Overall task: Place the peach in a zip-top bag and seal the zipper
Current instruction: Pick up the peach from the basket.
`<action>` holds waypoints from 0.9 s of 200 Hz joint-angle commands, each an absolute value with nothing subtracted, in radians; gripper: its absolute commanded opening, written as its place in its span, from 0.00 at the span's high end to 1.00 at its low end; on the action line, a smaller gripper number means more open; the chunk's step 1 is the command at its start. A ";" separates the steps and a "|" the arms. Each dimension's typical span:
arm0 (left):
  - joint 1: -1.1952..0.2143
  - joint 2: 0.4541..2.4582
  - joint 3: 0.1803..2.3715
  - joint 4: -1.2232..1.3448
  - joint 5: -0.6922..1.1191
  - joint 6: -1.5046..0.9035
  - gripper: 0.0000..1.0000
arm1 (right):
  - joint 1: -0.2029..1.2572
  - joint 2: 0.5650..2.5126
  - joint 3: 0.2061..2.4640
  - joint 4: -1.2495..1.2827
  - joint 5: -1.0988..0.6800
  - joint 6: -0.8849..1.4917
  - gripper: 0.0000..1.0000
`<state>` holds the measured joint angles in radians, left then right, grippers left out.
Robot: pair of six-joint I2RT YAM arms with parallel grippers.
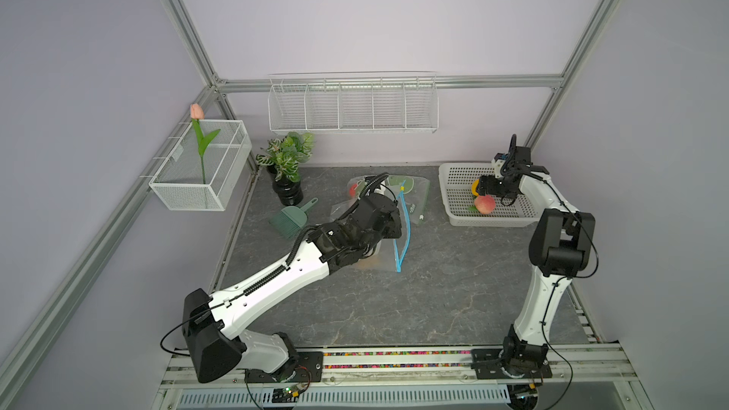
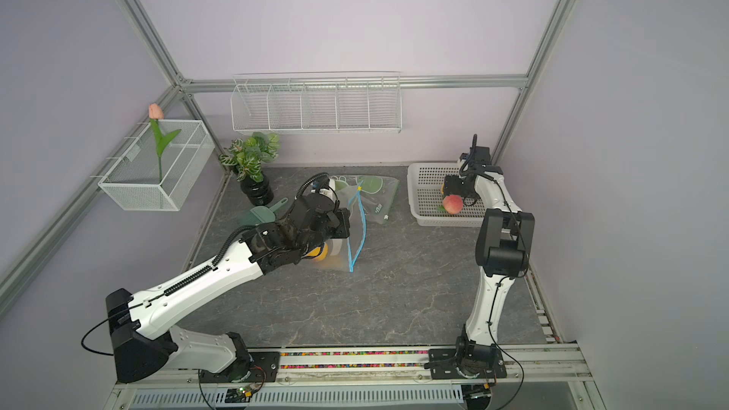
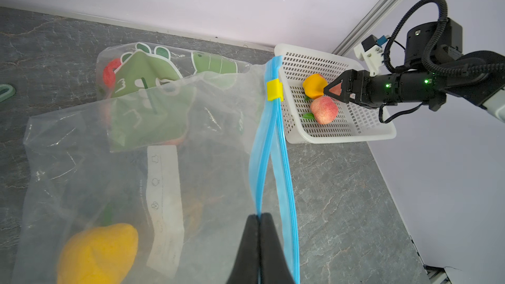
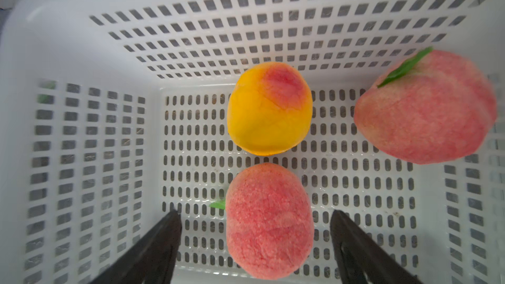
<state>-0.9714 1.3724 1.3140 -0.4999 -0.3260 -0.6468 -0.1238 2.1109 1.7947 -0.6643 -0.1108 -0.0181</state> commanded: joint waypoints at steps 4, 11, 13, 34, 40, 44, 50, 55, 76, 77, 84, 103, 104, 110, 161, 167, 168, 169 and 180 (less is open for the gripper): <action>-0.973 1.367 1.317 -0.515 -0.350 -0.643 1.00 | -0.128 2.137 1.825 -0.737 -0.085 -0.039 0.13; -0.973 1.367 1.315 -0.515 -0.350 -0.643 1.00 | -0.129 2.145 1.829 -0.742 -0.083 -0.040 0.13; -0.973 1.367 1.315 -0.515 -0.349 -0.643 1.00 | -0.128 2.148 1.831 -0.742 -0.081 -0.040 0.13; -0.973 1.367 1.314 -0.515 -0.351 -0.645 1.00 | -0.128 2.172 1.853 -0.770 -0.082 -0.041 0.14; -0.973 1.367 1.313 -0.514 -0.351 -0.645 1.00 | -0.129 2.178 1.857 -0.777 -0.089 -0.041 0.15; -0.973 1.367 1.313 -0.514 -0.351 -0.645 1.00 | -0.128 2.181 1.859 -0.779 -0.092 -0.041 0.15; -0.973 1.367 1.313 -0.514 -0.352 -0.645 1.00 | -0.128 2.185 1.859 -0.781 -0.095 -0.039 0.15; -0.972 1.367 1.312 -0.513 -0.353 -0.644 1.00 | -0.129 2.187 1.859 -0.781 -0.094 -0.037 0.15; -0.971 1.372 1.312 -0.515 -0.353 -0.644 1.00 | -0.129 2.198 1.855 -0.778 -0.098 -0.028 0.17; -0.971 1.372 1.312 -0.515 -0.352 -0.644 1.00 | -0.129 2.198 1.855 -0.777 -0.098 -0.026 0.17; -0.972 1.373 1.311 -0.514 -0.350 -0.645 1.00 | -0.128 2.202 1.855 -0.777 -0.098 -0.025 0.17; -0.972 1.371 1.312 -0.514 -0.350 -0.647 1.00 | -0.128 2.210 1.855 -0.775 -0.101 -0.016 0.19; -0.972 1.371 1.312 -0.514 -0.350 -0.646 1.00 | -0.128 2.210 1.855 -0.775 -0.103 -0.015 0.19; -0.971 1.370 1.310 -0.515 -0.350 -0.646 1.00 | -0.128 2.213 1.855 -0.776 -0.103 -0.013 0.19; -0.971 1.364 1.305 -0.515 -0.356 -0.647 1.00 | -0.128 2.204 1.840 -0.777 -0.132 -0.009 0.35; -0.971 1.363 1.305 -0.515 -0.355 -0.648 1.00 | -0.130 2.195 1.834 -0.773 -0.140 -0.007 0.36; -0.972 1.363 1.305 -0.515 -0.354 -0.648 1.00 | -0.130 2.193 1.833 -0.772 -0.140 -0.006 0.36; -0.971 1.363 1.305 -0.516 -0.355 -0.648 1.00 | -0.130 2.191 1.831 -0.770 -0.142 -0.005 0.36; -0.971 1.364 1.305 -0.515 -0.356 -0.647 1.00 | -0.131 2.166 1.814 -0.758 -0.157 0.001 0.37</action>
<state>-0.9714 1.3727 1.3140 -0.5030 -0.3370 -0.6468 -0.1249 2.2093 1.8400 -0.7460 -0.1074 -0.0101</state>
